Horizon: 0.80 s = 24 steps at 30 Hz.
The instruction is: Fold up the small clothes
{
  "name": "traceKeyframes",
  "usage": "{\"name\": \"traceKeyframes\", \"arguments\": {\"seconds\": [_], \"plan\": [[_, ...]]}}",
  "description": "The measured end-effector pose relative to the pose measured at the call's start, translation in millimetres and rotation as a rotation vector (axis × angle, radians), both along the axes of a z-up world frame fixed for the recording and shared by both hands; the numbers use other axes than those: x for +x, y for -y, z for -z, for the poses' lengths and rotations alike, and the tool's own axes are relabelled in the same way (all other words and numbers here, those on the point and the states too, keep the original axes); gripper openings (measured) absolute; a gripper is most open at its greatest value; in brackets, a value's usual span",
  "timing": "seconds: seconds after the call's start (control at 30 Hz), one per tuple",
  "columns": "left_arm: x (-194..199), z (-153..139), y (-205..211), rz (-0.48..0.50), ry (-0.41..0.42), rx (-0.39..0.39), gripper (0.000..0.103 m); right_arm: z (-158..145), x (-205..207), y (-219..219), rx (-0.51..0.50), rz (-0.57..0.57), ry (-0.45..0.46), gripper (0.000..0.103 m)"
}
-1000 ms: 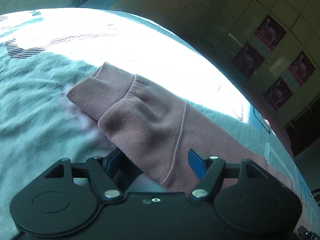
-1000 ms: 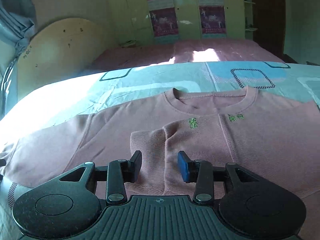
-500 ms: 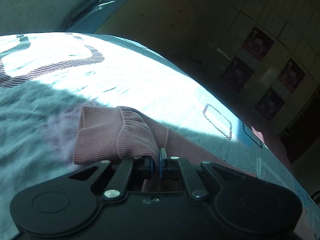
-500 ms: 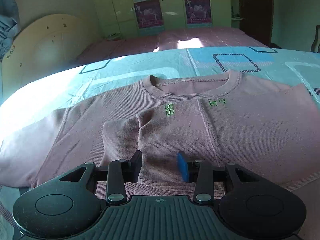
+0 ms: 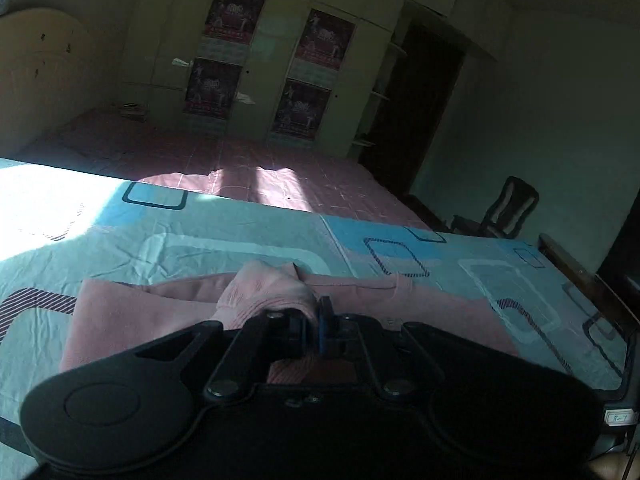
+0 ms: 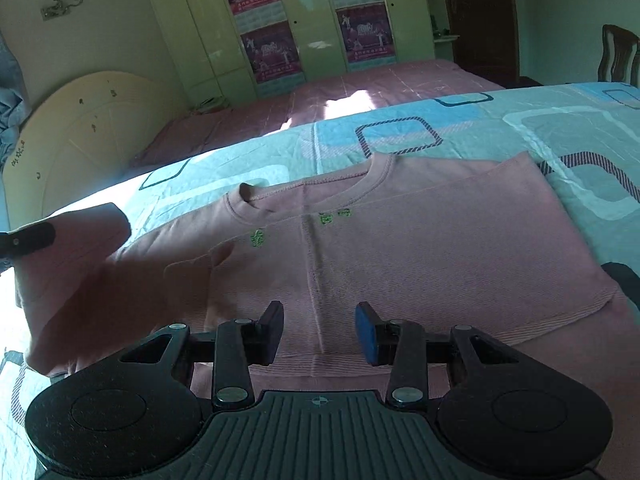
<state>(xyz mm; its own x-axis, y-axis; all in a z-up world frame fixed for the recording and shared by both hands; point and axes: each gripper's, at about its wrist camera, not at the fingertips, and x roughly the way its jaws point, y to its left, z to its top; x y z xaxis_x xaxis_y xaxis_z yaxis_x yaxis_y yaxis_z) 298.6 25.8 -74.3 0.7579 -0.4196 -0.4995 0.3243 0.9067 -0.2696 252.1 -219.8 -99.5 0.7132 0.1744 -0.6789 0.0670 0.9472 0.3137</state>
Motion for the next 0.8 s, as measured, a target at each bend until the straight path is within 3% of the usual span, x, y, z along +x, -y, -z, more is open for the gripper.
{"name": "traceKeyframes", "arguments": {"seconds": [0.17,0.3,0.33,0.37,0.4,0.53,0.63,0.8], "plan": [[0,38,81,0.135,-0.043,0.115,0.009,-1,-10,36,0.006,0.005,-0.013,0.04],[-5,60,95,0.168,-0.111,0.194,0.043,-2,-13,52,0.048,-0.009,-0.017,0.04],[-8,61,95,0.172,-0.11,0.201,0.051,-2,-13,53,0.054,-0.02,-0.014,0.04],[-15,58,91,0.17,-0.097,0.21,0.068,-3,-13,52,0.056,-0.034,-0.01,0.04],[-21,53,86,0.163,-0.073,0.223,0.073,-4,-12,49,0.053,-0.05,-0.006,0.04],[-38,37,59,0.099,-0.068,0.239,0.076,-10,-8,28,0.044,-0.131,0.021,0.042],[-48,36,21,-0.007,-0.079,0.276,0.077,-17,-8,0,0.013,-0.208,0.066,0.068],[-54,45,-42,-0.158,-0.141,0.314,0.076,-18,-6,-61,-0.179,-0.364,0.126,0.068]]}}
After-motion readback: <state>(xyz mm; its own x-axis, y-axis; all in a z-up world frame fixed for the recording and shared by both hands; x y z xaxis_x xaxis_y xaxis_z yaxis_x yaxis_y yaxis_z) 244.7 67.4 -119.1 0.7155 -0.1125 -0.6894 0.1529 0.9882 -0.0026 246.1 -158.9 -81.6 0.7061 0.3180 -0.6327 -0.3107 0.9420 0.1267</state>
